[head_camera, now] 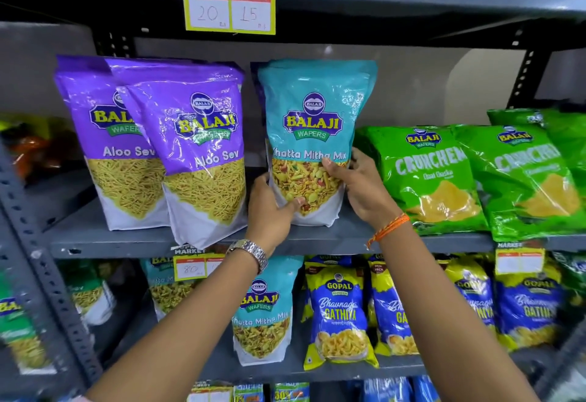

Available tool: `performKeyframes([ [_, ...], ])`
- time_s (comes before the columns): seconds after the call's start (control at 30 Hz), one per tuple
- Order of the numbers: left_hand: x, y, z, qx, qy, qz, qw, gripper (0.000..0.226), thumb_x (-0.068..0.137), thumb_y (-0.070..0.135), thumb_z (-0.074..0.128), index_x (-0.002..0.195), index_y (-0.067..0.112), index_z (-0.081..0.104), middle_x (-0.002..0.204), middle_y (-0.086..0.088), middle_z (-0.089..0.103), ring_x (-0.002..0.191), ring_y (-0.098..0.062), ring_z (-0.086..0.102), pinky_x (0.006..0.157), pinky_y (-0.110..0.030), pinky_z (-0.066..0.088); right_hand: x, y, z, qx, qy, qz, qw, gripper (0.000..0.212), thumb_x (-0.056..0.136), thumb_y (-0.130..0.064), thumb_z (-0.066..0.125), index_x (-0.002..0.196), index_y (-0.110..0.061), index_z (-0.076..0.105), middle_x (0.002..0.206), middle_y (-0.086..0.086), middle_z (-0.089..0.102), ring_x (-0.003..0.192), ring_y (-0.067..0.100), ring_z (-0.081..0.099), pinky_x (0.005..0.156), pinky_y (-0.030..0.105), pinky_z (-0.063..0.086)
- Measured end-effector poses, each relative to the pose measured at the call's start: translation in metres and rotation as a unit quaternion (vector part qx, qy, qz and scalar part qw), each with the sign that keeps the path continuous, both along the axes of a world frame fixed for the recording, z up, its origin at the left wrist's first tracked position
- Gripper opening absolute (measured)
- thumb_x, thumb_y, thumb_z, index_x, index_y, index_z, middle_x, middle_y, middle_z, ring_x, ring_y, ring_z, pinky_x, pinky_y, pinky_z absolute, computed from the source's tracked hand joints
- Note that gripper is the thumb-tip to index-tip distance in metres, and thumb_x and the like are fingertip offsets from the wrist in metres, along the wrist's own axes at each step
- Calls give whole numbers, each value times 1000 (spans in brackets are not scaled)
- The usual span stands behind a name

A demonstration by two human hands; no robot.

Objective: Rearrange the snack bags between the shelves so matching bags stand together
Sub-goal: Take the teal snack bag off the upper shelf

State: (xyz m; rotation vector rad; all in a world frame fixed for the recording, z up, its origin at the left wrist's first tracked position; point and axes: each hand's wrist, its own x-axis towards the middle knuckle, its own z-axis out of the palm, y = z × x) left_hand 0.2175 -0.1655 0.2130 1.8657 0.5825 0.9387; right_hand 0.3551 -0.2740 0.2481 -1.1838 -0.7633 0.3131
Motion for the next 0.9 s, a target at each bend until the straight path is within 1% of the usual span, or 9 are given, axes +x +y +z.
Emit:
performKeyframes([
  [0.17, -5, -8, -4, 5, -15, -16, 1000, 75, 76, 22, 86, 139, 13, 46, 141, -9, 57, 133, -27, 54, 109, -45, 47, -10, -24, 2, 2, -3, -19, 1000, 53, 83, -5, 75, 132, -1, 54, 128, 17, 70, 118, 28, 68, 100, 42, 56],
  [0.27, -18, -15, -8, -4, -46, -27, 999, 97, 57, 48, 88, 140, 19, 48, 141, -4, 60, 131, -24, 57, 108, -51, 50, -27, -42, 5, 7, -12, -22, 1000, 53, 83, -5, 74, 132, -1, 54, 129, 16, 69, 120, 29, 66, 101, 44, 55],
  [0.33, -32, -18, -11, -8, -66, -41, 997, 104, 48, 59, 85, 139, 23, 49, 140, 0, 61, 130, -21, 58, 106, -51, 52, -44, -53, 7, 17, -18, -23, 999, 58, 80, -9, 77, 132, -2, 54, 129, 16, 69, 121, 29, 66, 100, 42, 56],
  [0.43, -62, -24, -14, 5, -86, -55, 995, 96, 50, 56, 87, 135, 29, 51, 135, 4, 64, 127, -17, 61, 105, -48, 53, -79, -68, 9, 27, -32, -23, 999, 61, 72, -17, 78, 128, -5, 58, 123, 11, 73, 115, 23, 69, 96, 38, 57],
  [0.57, -111, -26, -25, 18, -98, -52, 994, 84, 51, 42, 93, 126, 36, 55, 121, 13, 71, 114, -11, 68, 99, -45, 57, -129, -77, -1, 55, -38, -2, 998, 49, 71, -9, 74, 118, -10, 61, 102, -4, 80, 98, 11, 74, 79, 22, 59],
  [0.67, -153, -21, -41, 17, -90, -56, 994, 81, 51, 28, 98, 120, 39, 58, 118, 13, 74, 112, -12, 71, 98, -45, 58, -164, -76, -26, 73, -33, 8, 997, 47, 69, -4, 75, 114, -13, 64, 103, -3, 79, 99, 10, 73, 80, 21, 58],
  [0.73, -179, -15, -57, 22, -76, -47, 996, 81, 46, 26, 100, 114, 43, 60, 114, 13, 76, 108, -10, 72, 95, -38, 59, -181, -72, -53, 73, -36, 10, 997, 50, 63, -7, 83, 110, -16, 66, 104, -2, 79, 100, 10, 73, 81, 22, 58],
  [0.8, -205, -9, -75, 18, -59, -43, 997, 79, 45, 29, 101, 110, 50, 61, 111, 19, 75, 107, -3, 71, 91, -28, 59, -195, -63, -86, 66, -25, 13, 997, 53, 58, -6, 89, 105, -17, 67, 104, 0, 79, 99, 12, 74, 79, 23, 59],
  [0.9, -236, 4, -114, 7, -15, -22, 1000, 81, 46, 52, 96, 117, 48, 58, 117, 23, 71, 112, 1, 67, 94, -33, 58, -208, -43, -141, 35, 15, 26, 999, 55, 60, 7, 80, 111, -7, 64, 108, 9, 78, 100, 18, 75, 78, 27, 61],
])
